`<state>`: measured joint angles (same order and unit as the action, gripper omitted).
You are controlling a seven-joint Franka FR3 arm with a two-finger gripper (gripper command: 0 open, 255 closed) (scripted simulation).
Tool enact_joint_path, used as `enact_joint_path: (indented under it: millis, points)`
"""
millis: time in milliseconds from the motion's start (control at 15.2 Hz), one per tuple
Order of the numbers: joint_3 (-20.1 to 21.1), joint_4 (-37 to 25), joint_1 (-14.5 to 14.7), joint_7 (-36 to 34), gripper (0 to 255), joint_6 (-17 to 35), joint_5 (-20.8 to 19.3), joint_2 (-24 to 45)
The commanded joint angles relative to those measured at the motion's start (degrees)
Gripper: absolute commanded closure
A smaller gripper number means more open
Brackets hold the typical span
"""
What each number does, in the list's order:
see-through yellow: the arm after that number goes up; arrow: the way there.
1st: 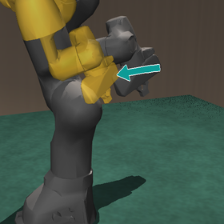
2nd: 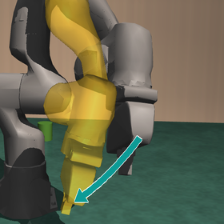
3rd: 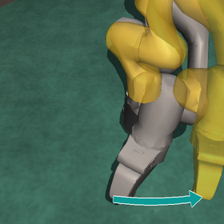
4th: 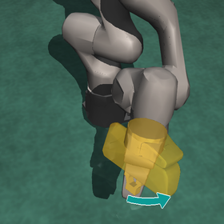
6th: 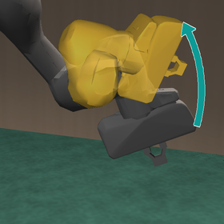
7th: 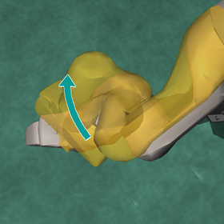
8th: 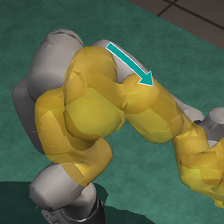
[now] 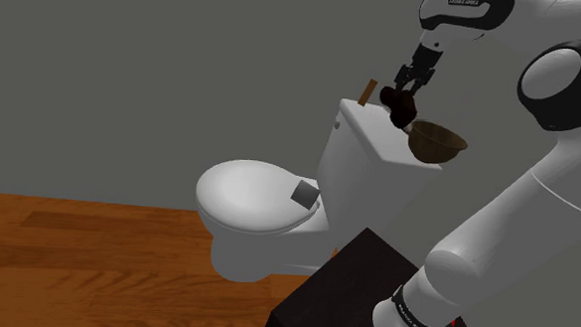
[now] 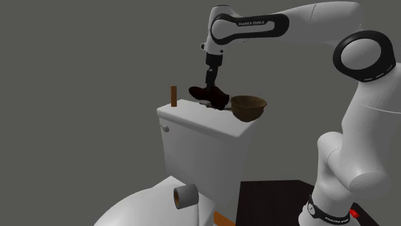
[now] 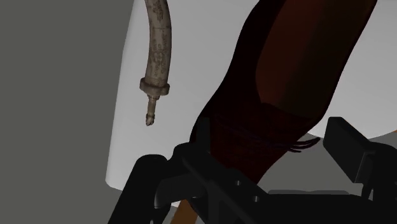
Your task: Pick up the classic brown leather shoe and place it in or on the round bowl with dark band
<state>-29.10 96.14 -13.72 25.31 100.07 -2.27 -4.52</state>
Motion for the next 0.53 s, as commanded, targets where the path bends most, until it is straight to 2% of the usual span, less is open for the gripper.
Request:
enact_joint_path:
  millis: [0, 462]
  points:
    - [-0.1, -2.2, 0.0, 0.2, 255, -1.7, 0.3, 0.6]
    - [-0.5, -10.0, -0.2, 1.0, 255, -7.6, 1.4, 2.7]
